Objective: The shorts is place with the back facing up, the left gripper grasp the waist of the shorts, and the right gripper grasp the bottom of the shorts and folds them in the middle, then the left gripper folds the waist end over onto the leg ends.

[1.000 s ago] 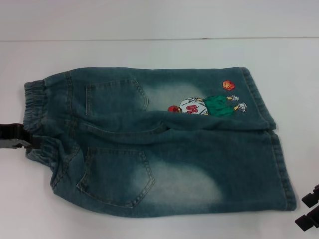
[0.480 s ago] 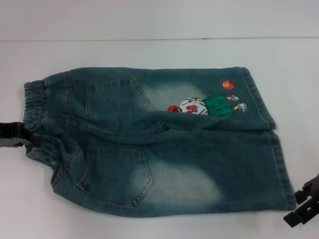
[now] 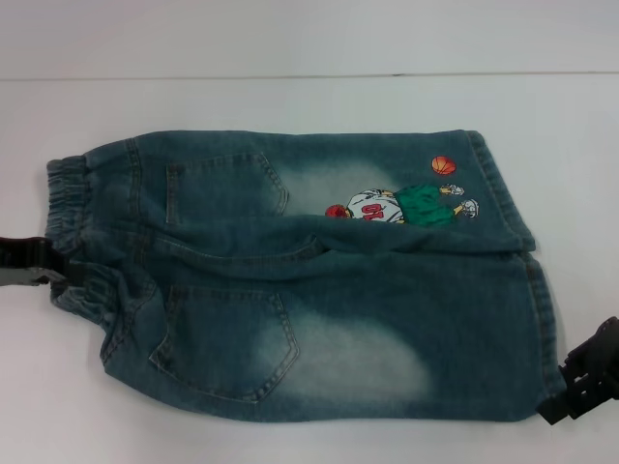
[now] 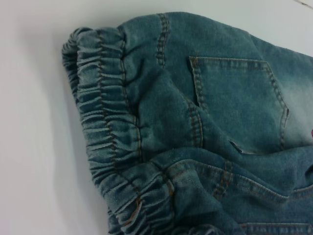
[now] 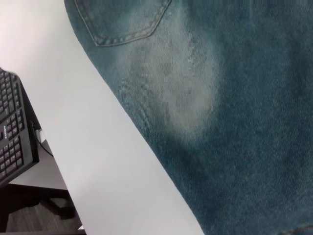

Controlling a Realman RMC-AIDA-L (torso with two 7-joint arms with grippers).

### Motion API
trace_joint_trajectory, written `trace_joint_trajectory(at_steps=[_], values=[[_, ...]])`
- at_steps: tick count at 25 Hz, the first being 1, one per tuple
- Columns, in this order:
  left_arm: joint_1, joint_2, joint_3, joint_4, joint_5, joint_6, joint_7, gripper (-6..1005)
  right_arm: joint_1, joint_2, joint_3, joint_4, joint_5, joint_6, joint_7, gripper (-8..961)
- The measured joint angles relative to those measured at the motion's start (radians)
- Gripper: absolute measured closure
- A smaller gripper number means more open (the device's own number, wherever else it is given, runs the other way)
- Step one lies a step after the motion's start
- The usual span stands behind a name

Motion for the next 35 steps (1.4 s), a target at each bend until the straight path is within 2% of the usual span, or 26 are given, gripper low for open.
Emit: trace_joint_trajectory(at_steps=[9,14,20,24,29,32,35], values=[[0.001,-0.004,-0.003,0.0,0.0,0.0,0.001,955,0.0,0.0,0.012,-0.004,0.0,0.009,-0.005,552],[0.0,-0.004,-0.003,0.0,0.0,0.0,0.001,956,-0.006,0.001,0.017,-0.003,0.005,0.027,-0.008,791],[0.0,-0.004,-0.004,0.002,0.0,0.003,0.001,956,-0.015,0.003,0.022,0.003,0.027,0.047,-0.018,896],[0.0,0.001,-0.014,0.006,-0.018,0.009,-0.01,956,-0.023,-0.007,0.074,-0.004,0.067,0.049,-0.031,931],[-0.002,0.007,-0.103,0.006,-0.041,-0.008,-0.031,956,-0.042,-0.025,0.225,-0.005,0.179,0.087,-0.047,931],[-0.001,0.007,-0.162,-0.001,-0.069,-0.049,-0.035,956,-0.066,-0.03,0.281,0.019,0.272,0.145,-0.053,931],[0.013,-0.002,-0.202,-0.018,-0.123,-0.113,-0.037,956,-0.093,-0.017,0.296,0.038,0.384,0.225,-0.072,931]])
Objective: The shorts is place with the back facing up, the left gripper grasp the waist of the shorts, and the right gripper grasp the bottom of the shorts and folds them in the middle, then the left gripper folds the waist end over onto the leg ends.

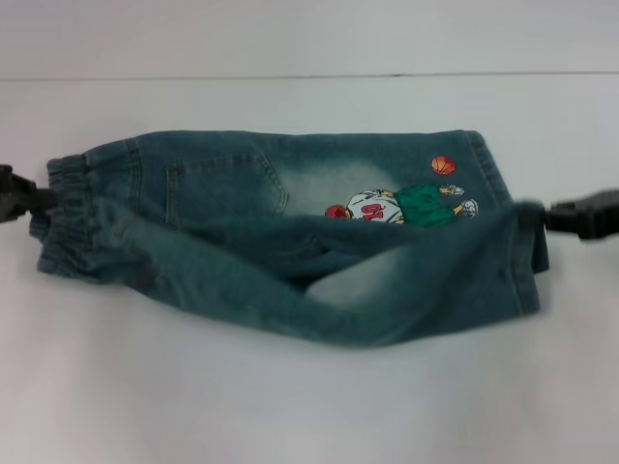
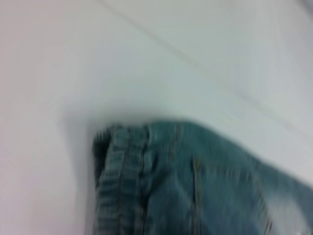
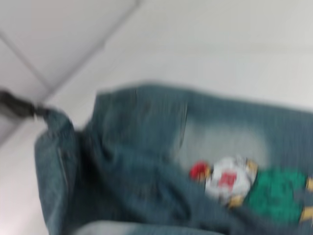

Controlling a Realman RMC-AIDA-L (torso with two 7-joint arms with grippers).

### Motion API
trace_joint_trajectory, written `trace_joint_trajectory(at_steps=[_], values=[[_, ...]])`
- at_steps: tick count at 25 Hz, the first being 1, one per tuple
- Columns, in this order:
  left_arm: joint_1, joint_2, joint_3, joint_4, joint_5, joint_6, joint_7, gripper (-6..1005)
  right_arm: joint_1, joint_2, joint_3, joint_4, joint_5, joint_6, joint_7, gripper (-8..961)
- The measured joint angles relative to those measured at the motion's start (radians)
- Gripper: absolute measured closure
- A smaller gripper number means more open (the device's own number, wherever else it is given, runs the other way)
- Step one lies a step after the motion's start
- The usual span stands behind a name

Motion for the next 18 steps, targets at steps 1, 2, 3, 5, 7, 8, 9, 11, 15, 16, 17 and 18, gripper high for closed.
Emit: trace_joint_trajectory(at_steps=[1,2,3,5,7,8,9,11,15,16,17,18], values=[[0.004,-0.002,-0.004,-0.015,-0.02,-0.025,0.002,956,-0.007,0.011,0.002,0.004,0.03,0.035,-0.009,931],[0.008,-0.003,-0.005,-0.032,-0.04,-0.052,0.005,956,-0.011,0.019,0.002,0.008,0.05,0.065,-0.02,931],[0.009,-0.004,-0.004,-0.05,-0.056,-0.081,0.009,956,-0.015,0.03,0.002,0.014,0.074,0.113,-0.04,931],[0.011,-0.008,-0.001,-0.083,-0.079,-0.136,0.019,956,-0.021,0.057,0.005,0.031,0.113,0.21,-0.096,931],[0.014,-0.015,-0.001,-0.113,-0.102,-0.184,0.04,956,-0.028,0.079,0.008,0.055,0.161,0.295,-0.163,930],[0.015,-0.017,-0.002,-0.121,-0.109,-0.201,0.047,956,-0.029,0.086,0.008,0.076,0.189,0.339,-0.2,930],[0.017,-0.022,-0.003,-0.129,-0.121,-0.222,0.058,956,-0.029,0.089,0.008,0.098,0.21,0.373,-0.228,930],[0.024,-0.032,-0.005,-0.143,-0.159,-0.267,0.085,956,-0.024,0.09,0.007,0.149,0.249,0.437,-0.283,930],[0.038,-0.043,-0.006,-0.187,-0.245,-0.341,0.155,956,-0.009,0.092,0.004,0.236,0.324,0.572,-0.369,930],[0.041,-0.044,-0.006,-0.197,-0.261,-0.354,0.171,956,-0.004,0.093,0.004,0.252,0.34,0.601,-0.382,930],[0.044,-0.044,-0.007,-0.207,-0.282,-0.363,0.192,956,0.001,0.093,0.003,0.268,0.351,0.627,-0.389,930],[0.048,-0.044,-0.007,-0.214,-0.301,-0.37,0.209,956,0.006,0.093,0.003,0.28,0.358,0.649,-0.393,930]])
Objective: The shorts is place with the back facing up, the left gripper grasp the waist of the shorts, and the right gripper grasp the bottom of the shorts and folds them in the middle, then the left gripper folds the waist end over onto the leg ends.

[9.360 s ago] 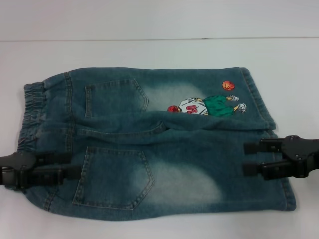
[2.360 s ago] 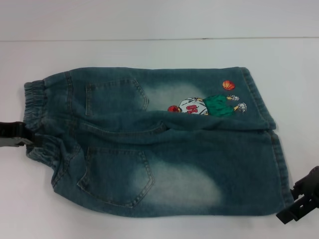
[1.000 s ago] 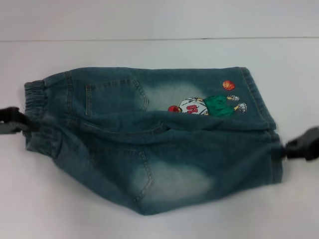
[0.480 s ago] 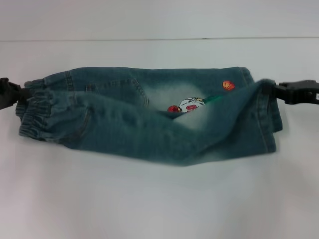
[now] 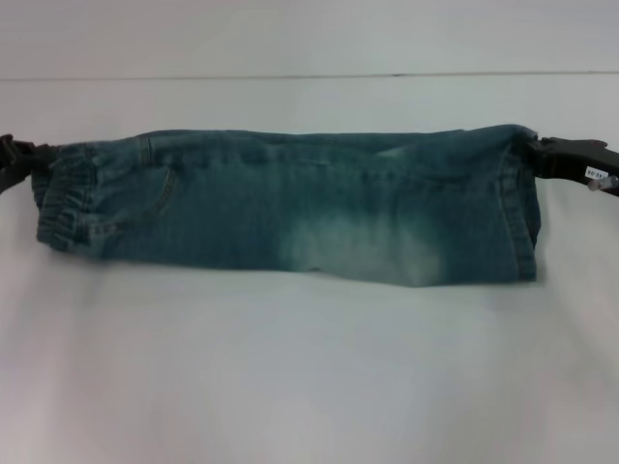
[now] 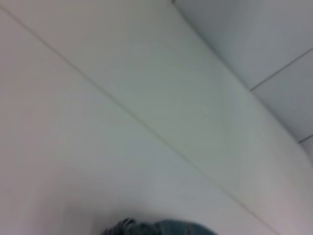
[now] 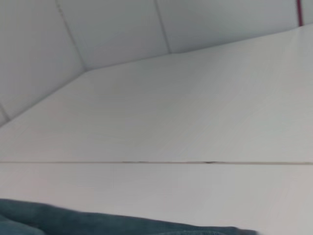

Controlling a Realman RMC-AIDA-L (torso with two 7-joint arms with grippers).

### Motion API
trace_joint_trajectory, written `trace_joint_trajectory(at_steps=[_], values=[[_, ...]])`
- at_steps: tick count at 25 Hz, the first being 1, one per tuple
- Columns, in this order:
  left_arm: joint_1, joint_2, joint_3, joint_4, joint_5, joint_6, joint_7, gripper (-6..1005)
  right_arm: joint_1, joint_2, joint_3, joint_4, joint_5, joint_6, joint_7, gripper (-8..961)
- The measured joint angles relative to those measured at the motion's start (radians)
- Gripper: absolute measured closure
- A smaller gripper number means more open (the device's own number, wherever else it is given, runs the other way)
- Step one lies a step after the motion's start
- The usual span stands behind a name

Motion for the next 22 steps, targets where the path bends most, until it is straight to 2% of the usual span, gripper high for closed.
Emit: trace_joint_trajectory(at_steps=[5,9,22], values=[[0.016,-0.002,-0.001,-0.022,-0.097,-0.007,0.087,956,0.029,0.002,0.003,0.048,0.02,0.102,-0.014,930],[0.019,-0.003,-0.001,-0.054,-0.168,-0.013,0.19,957,0.044,0.003,0.003,0.097,0.125,0.135,-0.109,930],[0.027,-0.013,-0.001,-0.105,-0.197,-0.099,0.27,957,0.089,0.005,0.003,0.152,0.263,0.2,-0.224,927]])
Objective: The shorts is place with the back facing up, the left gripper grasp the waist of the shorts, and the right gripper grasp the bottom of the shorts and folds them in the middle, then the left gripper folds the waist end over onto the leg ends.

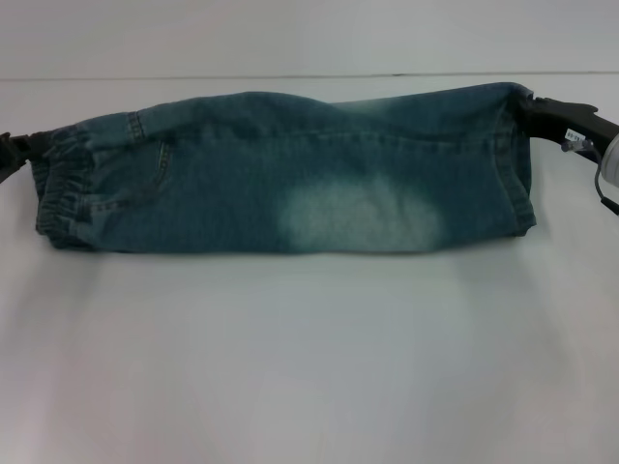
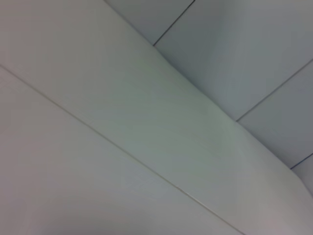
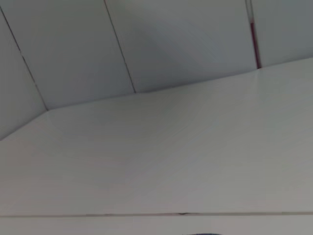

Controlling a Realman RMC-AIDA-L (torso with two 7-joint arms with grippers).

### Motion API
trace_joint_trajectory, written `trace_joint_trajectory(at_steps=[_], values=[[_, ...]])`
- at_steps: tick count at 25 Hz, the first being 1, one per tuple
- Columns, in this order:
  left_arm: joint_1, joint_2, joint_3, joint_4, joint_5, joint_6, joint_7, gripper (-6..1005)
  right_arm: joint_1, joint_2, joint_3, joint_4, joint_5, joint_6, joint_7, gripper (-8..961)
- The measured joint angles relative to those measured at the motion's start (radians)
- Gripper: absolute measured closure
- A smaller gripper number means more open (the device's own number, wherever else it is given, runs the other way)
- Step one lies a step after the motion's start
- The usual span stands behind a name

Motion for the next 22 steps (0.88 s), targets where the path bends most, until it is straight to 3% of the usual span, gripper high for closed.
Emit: trace_joint_trajectory(at_steps=[13,18,22], values=[[-0.012,-0.02,0.012,-0.012,-0.013,-0.055,0.076,945,0.043,0.004,-0.001,0.068,0.024,0.084,-0.071,920],[-0.025,-0.052,0.016,-0.011,-0.055,-0.088,0.174,886,0.049,0.003,-0.014,0.071,0.022,0.085,-0.072,917],[-0.025,-0.057,0.017,-0.016,-0.059,-0.125,0.197,795,0.044,0.003,-0.029,0.076,0.025,0.081,-0.071,758]])
